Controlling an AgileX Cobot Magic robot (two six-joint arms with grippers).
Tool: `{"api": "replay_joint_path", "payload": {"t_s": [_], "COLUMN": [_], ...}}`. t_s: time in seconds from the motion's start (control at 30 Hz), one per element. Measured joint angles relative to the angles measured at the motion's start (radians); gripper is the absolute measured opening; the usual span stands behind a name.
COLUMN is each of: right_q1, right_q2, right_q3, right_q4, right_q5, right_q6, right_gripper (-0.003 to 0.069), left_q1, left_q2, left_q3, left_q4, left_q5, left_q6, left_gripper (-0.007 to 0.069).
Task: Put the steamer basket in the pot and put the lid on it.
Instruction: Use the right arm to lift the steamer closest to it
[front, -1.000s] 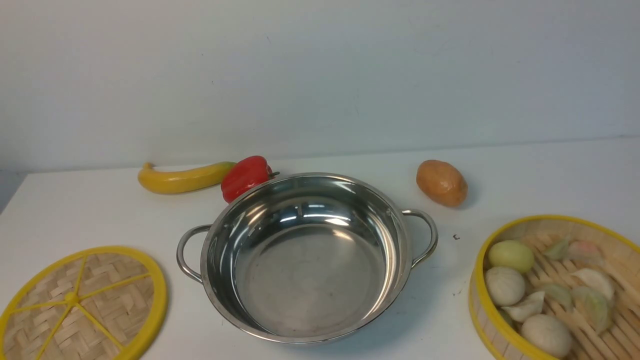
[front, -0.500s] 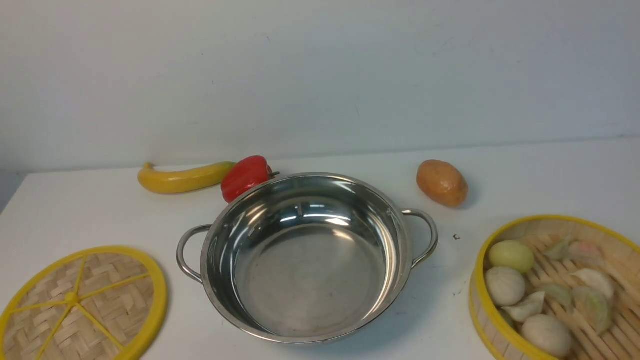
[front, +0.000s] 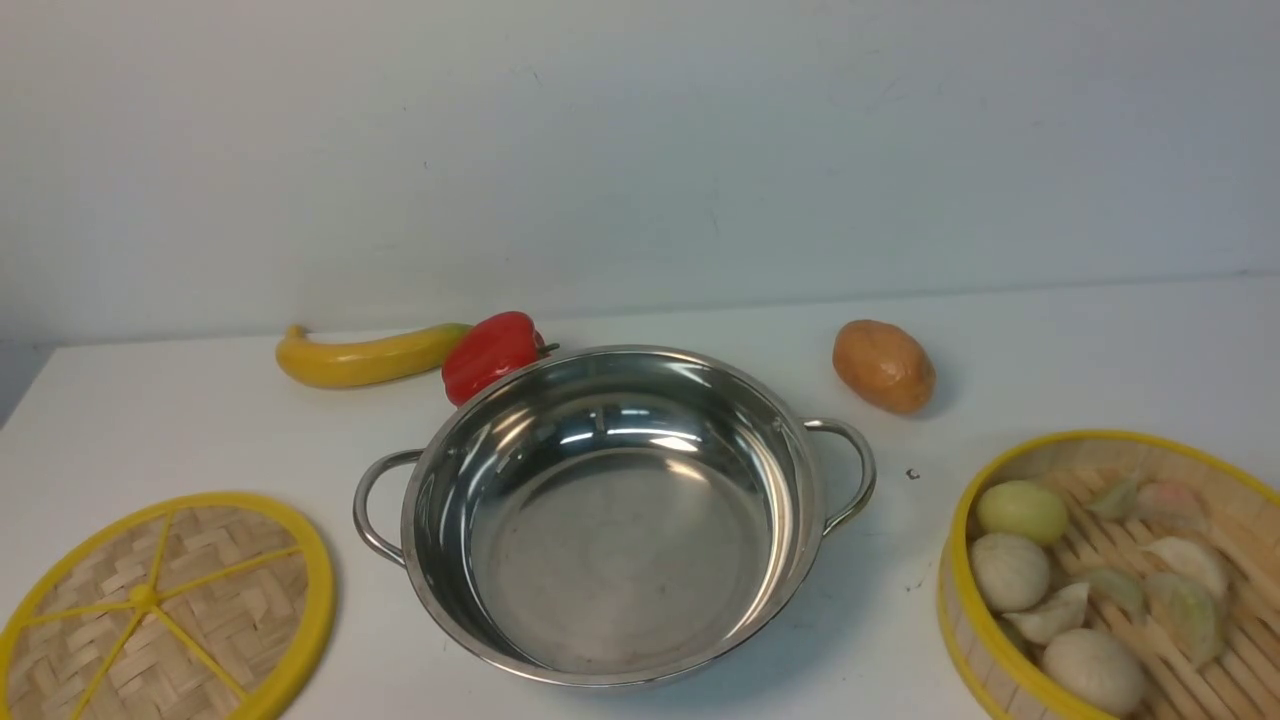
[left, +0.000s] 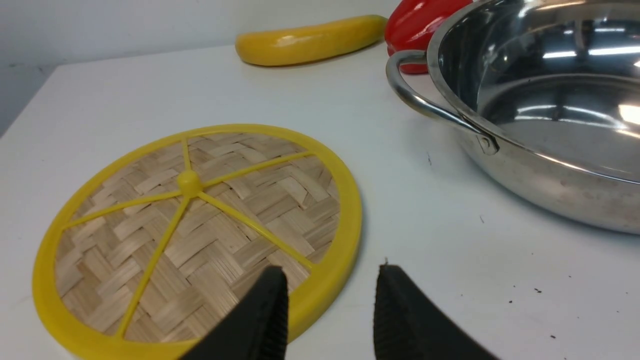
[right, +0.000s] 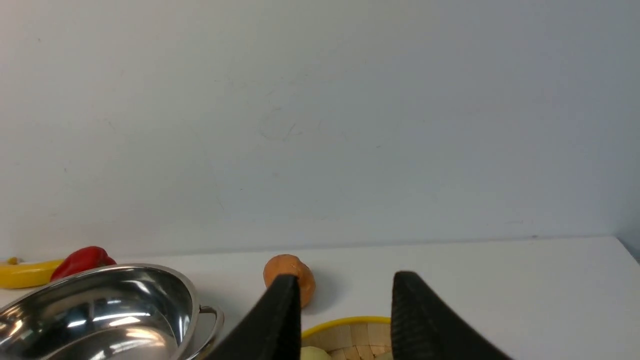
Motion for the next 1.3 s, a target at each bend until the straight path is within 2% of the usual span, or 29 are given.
{"api": "replay_joint_path", "payload": {"t_s": [0.73,1.3], "right_q1": [0.000,0.000], "right_q2": [0.014,0.014], "right_q3": [-0.015,-0.015], "right_q4": [0.053,0.033], "right_q5": [0.066,0.018], "right_q6": [0.000,0.000], "right_gripper": [0.0239,0.0240], "left_q1": [0.000,0.000], "left_q2": [0.000,0.000], "left_q3": [0.000,0.000], "left_q4": [0.000,0.000], "left_q5": [0.000,0.000], "left_q6": [0.000,0.000], "left_gripper": [0.0238,0.0238]}}
